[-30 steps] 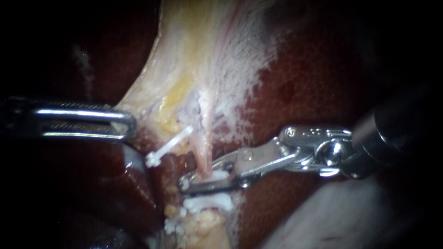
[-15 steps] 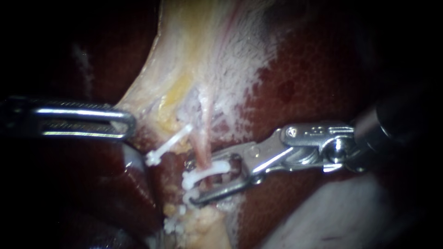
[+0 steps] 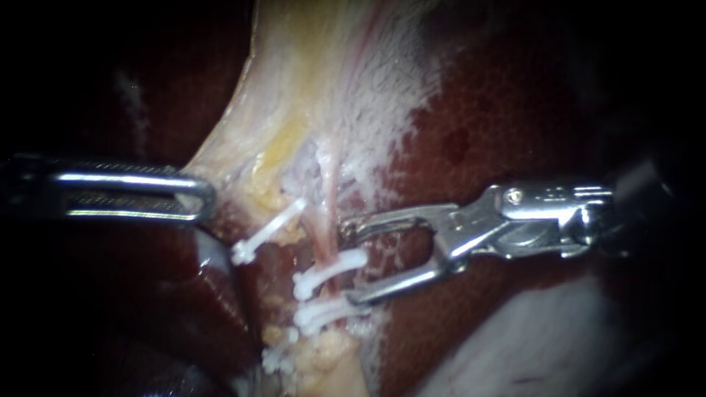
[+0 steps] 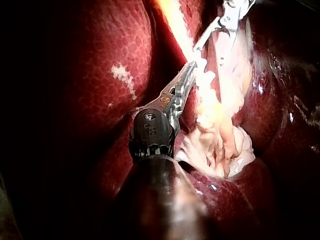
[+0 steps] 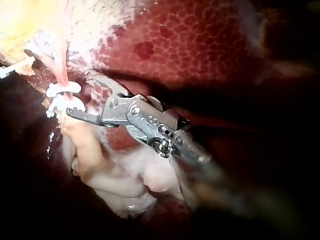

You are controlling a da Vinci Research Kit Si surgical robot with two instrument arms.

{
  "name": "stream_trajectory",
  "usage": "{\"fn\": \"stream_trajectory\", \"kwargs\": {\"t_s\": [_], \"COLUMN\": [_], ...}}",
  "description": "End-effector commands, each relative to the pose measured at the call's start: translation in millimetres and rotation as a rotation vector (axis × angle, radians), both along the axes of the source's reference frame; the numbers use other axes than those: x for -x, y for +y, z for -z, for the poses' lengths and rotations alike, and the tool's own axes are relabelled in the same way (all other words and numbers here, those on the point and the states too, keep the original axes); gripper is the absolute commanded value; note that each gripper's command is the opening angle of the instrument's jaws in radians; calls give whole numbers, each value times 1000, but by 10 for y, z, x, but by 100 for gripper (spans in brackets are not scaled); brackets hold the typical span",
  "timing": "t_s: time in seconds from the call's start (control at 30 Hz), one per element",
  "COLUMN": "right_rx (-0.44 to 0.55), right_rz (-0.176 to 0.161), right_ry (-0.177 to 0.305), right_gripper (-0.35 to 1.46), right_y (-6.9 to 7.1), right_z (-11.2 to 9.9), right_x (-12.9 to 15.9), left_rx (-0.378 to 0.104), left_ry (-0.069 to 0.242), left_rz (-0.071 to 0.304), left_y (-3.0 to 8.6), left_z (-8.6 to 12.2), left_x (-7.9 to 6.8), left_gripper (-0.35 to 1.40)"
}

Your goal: Going back third clip right tube

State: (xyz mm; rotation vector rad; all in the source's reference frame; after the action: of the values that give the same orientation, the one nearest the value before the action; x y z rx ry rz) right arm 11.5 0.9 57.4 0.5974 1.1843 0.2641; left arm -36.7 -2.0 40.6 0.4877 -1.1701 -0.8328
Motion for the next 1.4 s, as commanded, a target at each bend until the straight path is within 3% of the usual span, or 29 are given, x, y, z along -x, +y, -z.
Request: {"fn": "stream_trajectory", "kwargs": {"t_s": [0.03,0.4,0.6,0.87,0.97,1.4], "right_rx": [2,33,37,34,33,33], "right_rz": [5,-11,-9,-4,-1,2], "right_ry": [4,4,6,9,10,12], "right_gripper": [60,60,60,60,60,60], "right_y": [2,22,20,18,18,17], "right_z": [2,33,38,40,41,41], "right_x": [4,40,41,41,41,40], "left_rx": [0,1,6,-5,-14,-25], "left_ry": [0,0,1,23,28,27], "left_rz": [-1,0,-1,-16,-21,-39], "left_y": [0,-1,-2,-20,-22,-34], "left_z": [-1,-4,-18,-74,-86,-94], "left_x": [0,0,0,11,15,30], "left_gripper": [-35,-35,-35,-35,-35,-35]}}
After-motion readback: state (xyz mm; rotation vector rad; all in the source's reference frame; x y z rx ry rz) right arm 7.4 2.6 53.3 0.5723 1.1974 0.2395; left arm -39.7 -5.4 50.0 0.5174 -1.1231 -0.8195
